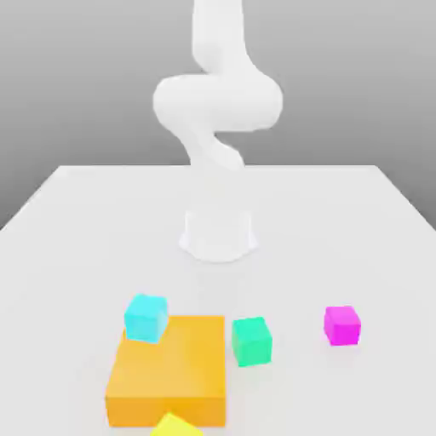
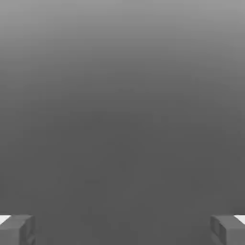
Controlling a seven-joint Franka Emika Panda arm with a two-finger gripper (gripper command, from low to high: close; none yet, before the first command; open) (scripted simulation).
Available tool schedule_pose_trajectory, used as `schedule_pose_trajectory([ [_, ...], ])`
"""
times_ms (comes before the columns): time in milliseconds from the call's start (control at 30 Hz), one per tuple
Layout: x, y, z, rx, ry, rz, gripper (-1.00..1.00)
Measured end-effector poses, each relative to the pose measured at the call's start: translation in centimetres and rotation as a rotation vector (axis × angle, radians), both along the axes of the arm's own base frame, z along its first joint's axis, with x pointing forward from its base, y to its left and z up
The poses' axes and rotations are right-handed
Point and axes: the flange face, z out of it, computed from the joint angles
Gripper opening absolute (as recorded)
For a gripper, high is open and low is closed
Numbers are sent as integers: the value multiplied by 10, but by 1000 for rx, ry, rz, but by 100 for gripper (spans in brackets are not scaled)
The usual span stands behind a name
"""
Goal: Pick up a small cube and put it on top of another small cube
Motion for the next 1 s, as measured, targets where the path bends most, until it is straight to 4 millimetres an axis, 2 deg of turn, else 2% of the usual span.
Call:
schedule_pose_trajectory([
  [67,24,25,-49,-64,69,135,0],
  [133,38,50,-97,-123,129,264,0],
  [200,46,75,-144,-180,185,393,0],
  [300,44,111,-215,-263,264,588,0],
  [367,36,132,-261,-318,313,721,0],
  [467,13,160,-328,-397,384,923,0],
  [567,-20,180,-391,-474,451,1128,0],
  [667,-66,196,-447,-554,511,1354,0],
  [700,-76,198,-462,-571,523,1403,0],
  [900,-80,193,-521,-577,541,1427,0],
  [933,-80,192,-530,-577,541,1427,-100],
  [1000,-80,192,-530,-577,541,1427,-100],
])
